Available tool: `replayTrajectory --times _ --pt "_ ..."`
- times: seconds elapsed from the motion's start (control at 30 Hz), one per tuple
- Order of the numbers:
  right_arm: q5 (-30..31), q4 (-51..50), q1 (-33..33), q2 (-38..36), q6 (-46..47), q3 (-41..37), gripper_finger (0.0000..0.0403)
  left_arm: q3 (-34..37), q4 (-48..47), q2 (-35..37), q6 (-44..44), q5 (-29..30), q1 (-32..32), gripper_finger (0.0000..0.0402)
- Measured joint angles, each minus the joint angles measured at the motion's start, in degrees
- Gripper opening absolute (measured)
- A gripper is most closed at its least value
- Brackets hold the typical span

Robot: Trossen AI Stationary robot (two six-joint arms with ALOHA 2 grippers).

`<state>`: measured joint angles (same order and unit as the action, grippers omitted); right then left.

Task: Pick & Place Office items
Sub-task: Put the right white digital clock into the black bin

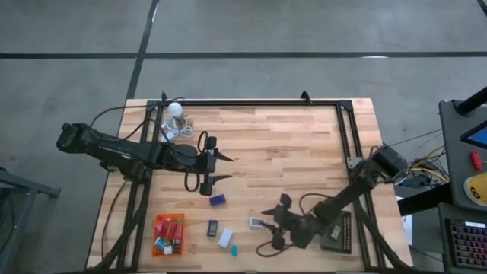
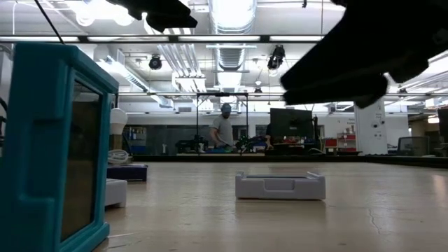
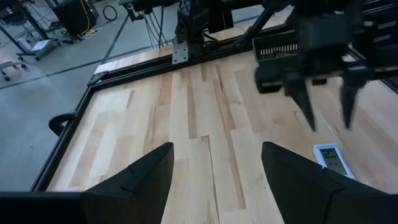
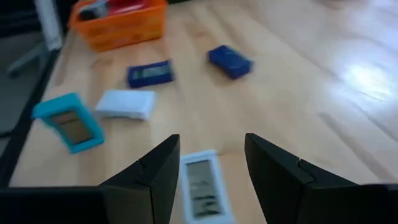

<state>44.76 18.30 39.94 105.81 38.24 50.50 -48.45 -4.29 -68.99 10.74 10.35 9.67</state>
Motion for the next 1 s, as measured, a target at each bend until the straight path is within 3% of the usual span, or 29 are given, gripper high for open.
replayTrajectory --times 0.2,0.67,1.0 --pt "-4.45 -2.13 -1.15 1.07 -2.88 2.53 0.0176 0.00 -0.02 0.00 0.00 0.00 -0.01 0.0248" --pt "-4.98 -2.84 -1.92 5.42 1.85 2.90 0.0176 0.00 -0.03 0.00 0.00 0.00 -0.02 0.0248" --pt "-8.77 -2.86 -3.33 10.63 0.77 6.25 0.0176 0.04 -0.04 -0.01 0.00 0.01 -0.01 0.0248"
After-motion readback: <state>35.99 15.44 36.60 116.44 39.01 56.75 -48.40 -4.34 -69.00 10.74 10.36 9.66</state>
